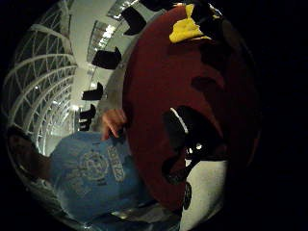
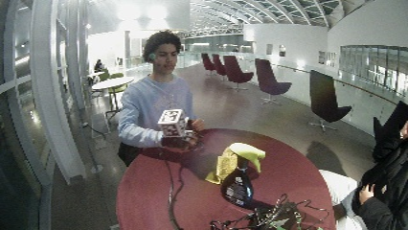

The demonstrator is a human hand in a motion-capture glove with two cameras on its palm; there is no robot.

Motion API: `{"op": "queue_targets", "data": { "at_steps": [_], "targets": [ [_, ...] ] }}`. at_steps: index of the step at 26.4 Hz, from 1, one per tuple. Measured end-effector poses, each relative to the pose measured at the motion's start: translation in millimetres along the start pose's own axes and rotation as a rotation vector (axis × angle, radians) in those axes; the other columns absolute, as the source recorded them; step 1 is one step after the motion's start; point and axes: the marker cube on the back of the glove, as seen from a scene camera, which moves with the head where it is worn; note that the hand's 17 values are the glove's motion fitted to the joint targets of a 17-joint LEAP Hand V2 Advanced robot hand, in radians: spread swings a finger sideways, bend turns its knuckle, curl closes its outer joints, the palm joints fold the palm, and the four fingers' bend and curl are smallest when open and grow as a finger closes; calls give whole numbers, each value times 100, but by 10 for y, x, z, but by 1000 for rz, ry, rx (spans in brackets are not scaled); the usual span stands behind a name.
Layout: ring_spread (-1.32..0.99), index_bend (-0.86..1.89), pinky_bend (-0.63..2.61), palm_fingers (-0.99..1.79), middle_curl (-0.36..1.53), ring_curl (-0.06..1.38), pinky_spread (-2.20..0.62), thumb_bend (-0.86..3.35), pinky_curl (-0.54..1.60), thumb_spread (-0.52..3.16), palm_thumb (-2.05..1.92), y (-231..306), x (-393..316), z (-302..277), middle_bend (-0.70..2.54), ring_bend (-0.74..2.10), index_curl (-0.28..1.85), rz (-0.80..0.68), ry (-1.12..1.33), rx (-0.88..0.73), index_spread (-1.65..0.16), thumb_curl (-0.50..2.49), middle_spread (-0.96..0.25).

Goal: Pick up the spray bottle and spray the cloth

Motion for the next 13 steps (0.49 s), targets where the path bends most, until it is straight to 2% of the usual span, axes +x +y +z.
{"op": "queue_targets", "data": {
  "at_steps": [7,13],
  "targets": [
    [2,6,23,60,34,30,24,12,23,113,66,-395,331,-307,33,38,29,97,-459,202,-38,26,-5],
    [2,7,26,56,36,32,24,9,27,113,68,-655,576,-451,34,41,26,199,-765,327,-38,27,-5]
  ]
}}
